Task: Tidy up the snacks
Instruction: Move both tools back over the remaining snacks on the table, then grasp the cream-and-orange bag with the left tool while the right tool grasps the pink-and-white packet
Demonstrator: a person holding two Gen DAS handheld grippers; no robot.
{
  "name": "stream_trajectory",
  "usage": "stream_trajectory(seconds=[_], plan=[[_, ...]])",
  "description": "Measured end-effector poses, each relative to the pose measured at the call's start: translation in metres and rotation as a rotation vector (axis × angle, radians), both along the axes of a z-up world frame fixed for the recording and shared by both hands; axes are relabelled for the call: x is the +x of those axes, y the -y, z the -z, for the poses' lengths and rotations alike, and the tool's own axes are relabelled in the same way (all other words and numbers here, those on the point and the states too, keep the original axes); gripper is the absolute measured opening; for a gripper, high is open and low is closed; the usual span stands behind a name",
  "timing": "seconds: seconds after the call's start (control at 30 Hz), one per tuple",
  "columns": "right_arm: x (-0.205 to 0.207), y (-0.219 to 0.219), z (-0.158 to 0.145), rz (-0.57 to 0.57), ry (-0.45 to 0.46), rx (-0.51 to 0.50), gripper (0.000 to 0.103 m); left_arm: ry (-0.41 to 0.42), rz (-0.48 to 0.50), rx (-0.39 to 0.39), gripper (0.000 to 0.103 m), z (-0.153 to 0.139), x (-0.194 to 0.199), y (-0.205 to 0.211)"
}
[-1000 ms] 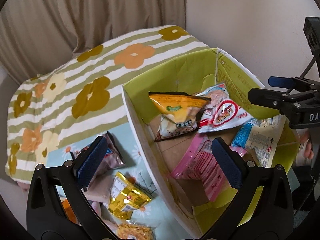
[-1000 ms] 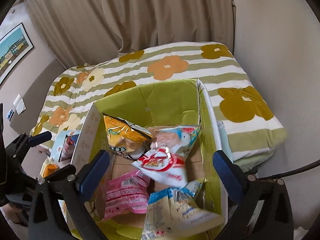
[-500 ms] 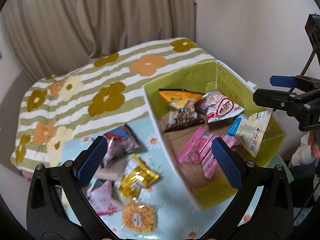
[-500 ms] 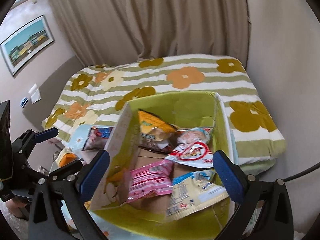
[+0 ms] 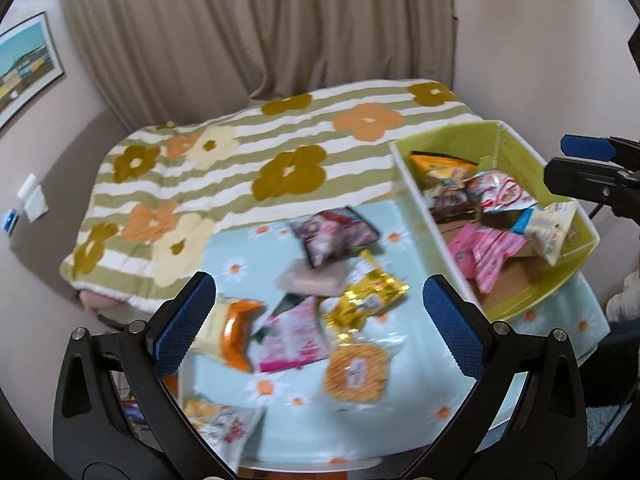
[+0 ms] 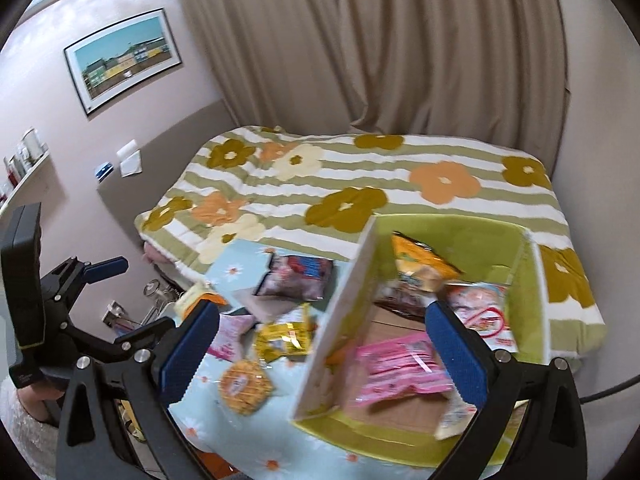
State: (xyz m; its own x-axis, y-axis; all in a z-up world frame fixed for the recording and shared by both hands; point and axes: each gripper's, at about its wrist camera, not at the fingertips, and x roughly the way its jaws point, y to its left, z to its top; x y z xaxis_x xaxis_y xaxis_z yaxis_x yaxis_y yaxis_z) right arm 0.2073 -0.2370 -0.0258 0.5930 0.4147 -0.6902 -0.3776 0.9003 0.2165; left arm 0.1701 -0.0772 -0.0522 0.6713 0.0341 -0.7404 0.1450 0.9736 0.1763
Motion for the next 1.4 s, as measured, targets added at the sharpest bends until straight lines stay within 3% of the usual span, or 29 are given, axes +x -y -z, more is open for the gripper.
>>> stream_trajectory(seconds=[0.37,0.67,1.0,1.23,1.4], plan=[[-0.016,-0.098,0.017,0.105,-0.014,-0.045,0.103,-0.033,0.028,-0.044,0.103,0.017,0.000,-0.123],[-0.011,-0.166,0.073,0.222,-0.128,-0.079,0.103,-0.151,0.070,-0.111,0.103,0.066,0.028,-0.208],[-0.001,-0.204,0.145,0.264,-0.225,-0.103,0.103,-0.320,0.149,-0.170,0.103,0.137,0.079,-0.222],[0.007,-0.224,0.184,0.246,-0.208,-0.113,0.103,-0.412,0.165,-0.207,0.099,0.181,0.111,-0.216],[0.009,-0.230,0.198,0.230,-0.211,-0.128,0.103,-0.474,0.178,-0.190,0.093,0.206,0.123,-0.209]])
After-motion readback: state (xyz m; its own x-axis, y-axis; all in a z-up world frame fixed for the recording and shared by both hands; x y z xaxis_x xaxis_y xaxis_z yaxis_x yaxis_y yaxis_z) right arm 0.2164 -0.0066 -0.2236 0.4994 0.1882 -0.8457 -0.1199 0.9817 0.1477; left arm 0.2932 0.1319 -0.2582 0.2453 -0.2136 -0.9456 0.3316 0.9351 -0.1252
